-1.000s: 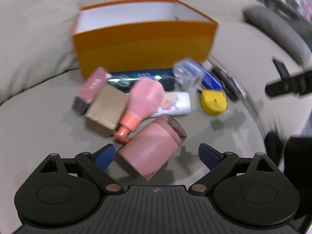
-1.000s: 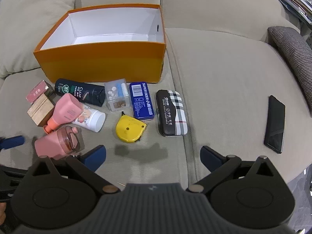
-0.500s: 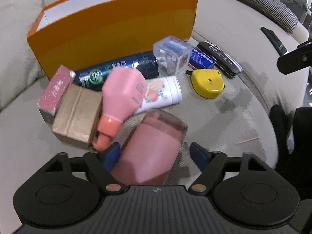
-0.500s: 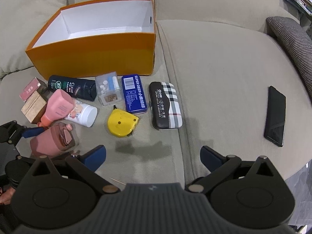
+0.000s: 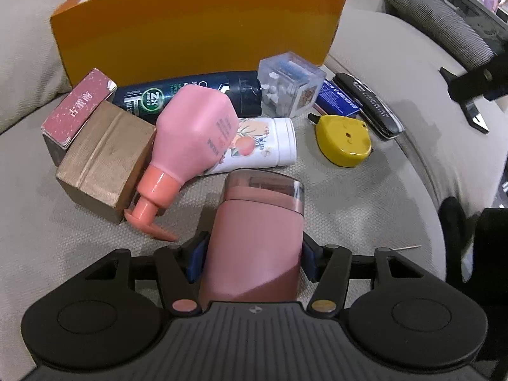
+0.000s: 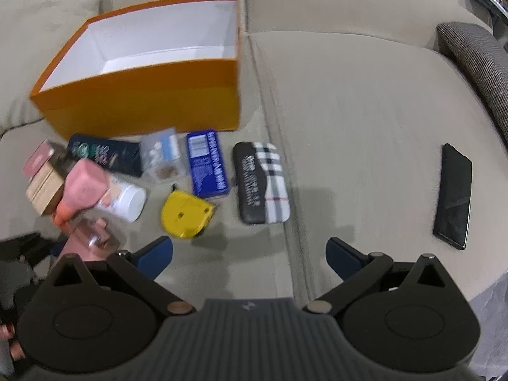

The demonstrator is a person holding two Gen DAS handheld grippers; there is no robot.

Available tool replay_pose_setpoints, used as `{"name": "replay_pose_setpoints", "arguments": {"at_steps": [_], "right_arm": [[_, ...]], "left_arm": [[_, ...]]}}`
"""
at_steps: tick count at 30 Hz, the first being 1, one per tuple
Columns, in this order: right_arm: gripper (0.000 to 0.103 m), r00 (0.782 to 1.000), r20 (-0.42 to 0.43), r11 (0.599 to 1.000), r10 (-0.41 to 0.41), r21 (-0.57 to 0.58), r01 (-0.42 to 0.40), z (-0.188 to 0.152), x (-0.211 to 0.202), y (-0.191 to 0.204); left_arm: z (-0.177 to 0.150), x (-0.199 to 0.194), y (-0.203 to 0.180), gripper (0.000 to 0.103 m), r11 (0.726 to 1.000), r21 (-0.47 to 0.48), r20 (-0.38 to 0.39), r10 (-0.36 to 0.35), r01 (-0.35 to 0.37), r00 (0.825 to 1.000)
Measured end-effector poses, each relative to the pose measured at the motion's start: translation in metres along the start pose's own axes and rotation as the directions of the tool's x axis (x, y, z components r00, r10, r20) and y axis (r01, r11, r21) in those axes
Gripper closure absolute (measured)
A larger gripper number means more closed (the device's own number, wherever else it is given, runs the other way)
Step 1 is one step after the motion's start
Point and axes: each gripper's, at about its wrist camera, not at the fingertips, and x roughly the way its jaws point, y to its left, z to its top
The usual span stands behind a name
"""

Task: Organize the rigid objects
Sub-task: 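Grasp the pink tumbler with the left tool while the right tool grasps the plaid glasses case, then lift the pink tumbler with the left tool while the right tool lifts the plaid case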

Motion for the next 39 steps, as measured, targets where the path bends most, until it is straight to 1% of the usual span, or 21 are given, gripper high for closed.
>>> {"name": "replay_pose_setpoints", "arguments": {"at_steps": [2,4,6,9,11,12,13,14,15,18,20,23,25,27,28,32,33,35,37,38,39], "right_arm": [[0.001,1.0,-0.002,1.0,0.005,0.002,-0.005,0.007,0.009,-0.007],[0.001,1.0,-0.006,0.999,0.018,-0.03,-0.018,0.015,0.023,-0.011],[0.001,0.999,-0.017,0.998,0.047,-0.048,-0.048,0.023,0.039,-0.014],[0.001,0.993,-0.02,0.993,0.118,-0.012,-0.118,0.04,0.06,-0.018],[0.001,0.987,-0.036,0.988,0.156,0.01,-0.156,0.052,0.076,-0.019],[0.002,0.985,-0.045,0.985,0.169,0.021,-0.168,0.056,0.084,-0.021],[0.007,0.983,-0.054,0.985,0.173,0.035,-0.172,0.059,0.091,-0.024],[0.01,0.982,-0.07,0.984,0.175,0.045,-0.173,0.061,0.098,-0.027],[0.018,0.981,-0.088,0.984,0.171,0.057,-0.166,0.062,0.105,-0.032],[0.019,0.981,-0.106,0.983,0.164,0.099,-0.153,0.063,0.119,-0.044],[0.019,0.976,-0.116,0.979,0.183,0.116,-0.17,0.062,0.126,-0.049],[0.02,0.971,-0.139,0.979,0.197,0.086,-0.186,0.062,0.134,-0.042],[0.029,0.972,-0.146,0.983,0.182,0.056,-0.176,0.061,0.139,-0.034],[0.033,0.971,-0.151,0.983,0.183,0.048,-0.178,0.064,0.143,-0.029],[0.032,0.972,-0.155,0.984,0.179,0.046,-0.173,0.063,0.143,-0.031],[0.033,0.972,-0.159,0.985,0.173,0.04,-0.169,0.065,0.146,-0.029],[0.034,0.972,-0.16,0.985,0.17,0.042,-0.165,0.066,0.147,-0.028],[0.033,0.975,-0.159,0.988,0.153,0.05,-0.147,0.067,0.15,-0.025],[0.033,0.978,-0.161,0.991,0.136,0.045,-0.13,0.07,0.151,-0.014],[0.034,0.977,-0.164,0.99,0.136,0.049,-0.13,0.071,0.146,-0.017],[0.037,0.976,-0.164,0.99,0.14,0.055,-0.132,0.073,0.144,-0.016]], "left_arm": [[-0.003,0.0,-0.003,0.037,1.0,0.007,0.017,0.014,-0.014,1.0],[-0.004,0.0,-0.003,0.037,1.0,0.002,0.025,0.016,-0.016,1.0],[-0.004,0.0,-0.002,0.037,1.0,0.0,0.029,0.011,-0.011,1.0],[-0.005,0.0,0.0,0.037,1.0,-0.004,0.037,0.004,-0.004,0.999],[-0.005,0.0,0.0,0.037,1.0,0.0,0.04,0.002,-0.002,0.999],[-0.004,0.0,0.0,0.037,1.0,0.001,0.041,0.0,0.0,0.999],[-0.004,0.0,0.0,0.037,1.0,0.0,0.042,-0.002,0.002,0.999],[-0.003,0.0,0.001,0.036,1.0,0.001,0.044,-0.008,0.008,0.999],[-0.001,0.001,0.002,0.036,1.0,0.001,0.045,-0.013,0.013,0.999],[0.002,0.002,0.004,0.033,1.0,-0.009,0.047,-0.025,0.026,0.999],[0.003,0.004,0.004,0.03,0.999,-0.015,0.048,-0.031,0.032,0.998],[0.004,0.005,0.002,0.029,1.0,-0.01,0.05,-0.028,0.028,0.998],[0.004,0.006,0.001,0.029,1.0,-0.003,0.052,-0.021,0.021,0.998],[0.003,0.006,0.0,0.029,1.0,0.004,0.054,-0.016,0.015,0.998],[0.003,0.006,0.0,0.029,1.0,0.006,0.055,-0.014,0.014,0.998],[0.001,0.005,0.0,0.036,1.0,0.015,0.061,0.001,-0.002,0.998],[0.001,0.006,-0.001,0.036,1.0,0.018,0.062,0.005,-0.006,0.998],[0.0,0.005,-0.002,0.038,1.0,0.023,0.067,0.013,-0.015,0.998],[-0.001,0.003,-0.002,0.038,1.0,0.024,0.071,0.017,-0.018,0.997],[-0.002,0.003,-0.002,0.039,1.0,0.024,0.074,0.017,-0.018,0.997],[-0.002,0.003,-0.002,0.039,1.0,0.024,0.077,0.016,-0.018,0.997]]}}
